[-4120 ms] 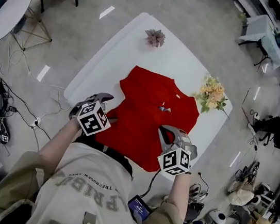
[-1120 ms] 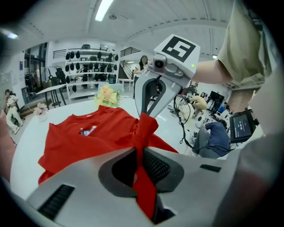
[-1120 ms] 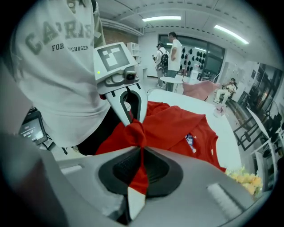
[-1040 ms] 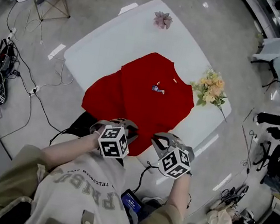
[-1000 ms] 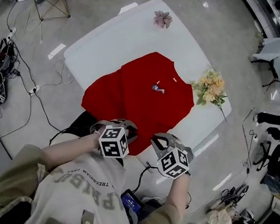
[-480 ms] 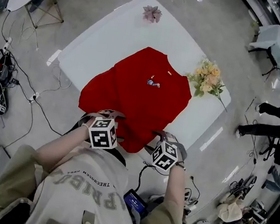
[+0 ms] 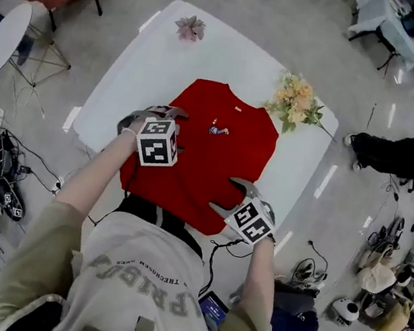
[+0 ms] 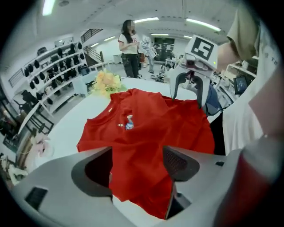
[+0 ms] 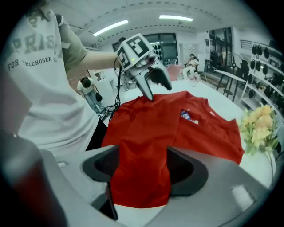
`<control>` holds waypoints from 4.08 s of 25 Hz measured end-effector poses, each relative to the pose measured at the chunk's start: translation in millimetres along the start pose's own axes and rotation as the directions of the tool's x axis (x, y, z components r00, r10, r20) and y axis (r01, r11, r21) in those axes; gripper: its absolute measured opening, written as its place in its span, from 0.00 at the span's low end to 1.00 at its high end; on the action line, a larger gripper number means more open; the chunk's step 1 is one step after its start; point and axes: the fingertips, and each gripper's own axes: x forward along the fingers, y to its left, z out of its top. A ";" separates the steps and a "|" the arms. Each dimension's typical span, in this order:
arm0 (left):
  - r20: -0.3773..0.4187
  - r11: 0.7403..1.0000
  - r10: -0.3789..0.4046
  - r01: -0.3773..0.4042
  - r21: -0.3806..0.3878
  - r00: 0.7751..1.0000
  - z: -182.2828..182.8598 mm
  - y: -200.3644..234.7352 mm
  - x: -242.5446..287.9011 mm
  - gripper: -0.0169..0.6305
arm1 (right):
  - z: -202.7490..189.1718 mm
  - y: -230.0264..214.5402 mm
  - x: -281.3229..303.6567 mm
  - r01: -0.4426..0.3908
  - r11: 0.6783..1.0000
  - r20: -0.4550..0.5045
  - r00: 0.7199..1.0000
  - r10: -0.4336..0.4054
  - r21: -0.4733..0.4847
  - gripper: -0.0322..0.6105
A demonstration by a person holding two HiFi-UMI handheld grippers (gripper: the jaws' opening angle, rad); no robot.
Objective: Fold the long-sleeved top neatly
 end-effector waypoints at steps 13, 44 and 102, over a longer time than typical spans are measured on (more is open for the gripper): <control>-0.024 0.979 -0.205 0.204 -0.026 0.978 -24.5 45.6 44.6 0.60 | -56.7 3.1 28.8 0.100 0.973 -0.176 0.982 -0.063 0.208 0.57; -0.091 0.990 -0.069 0.057 -0.129 0.993 -48.9 151.7 46.5 0.63 | -6.8 -212.2 10.9 0.246 0.938 -0.079 0.969 -0.233 0.244 0.57; 0.058 0.953 0.081 -0.060 -0.297 0.995 -50.4 237.9 13.1 0.12 | 23.5 -306.8 -37.3 0.242 0.835 0.070 0.946 -0.316 0.495 0.12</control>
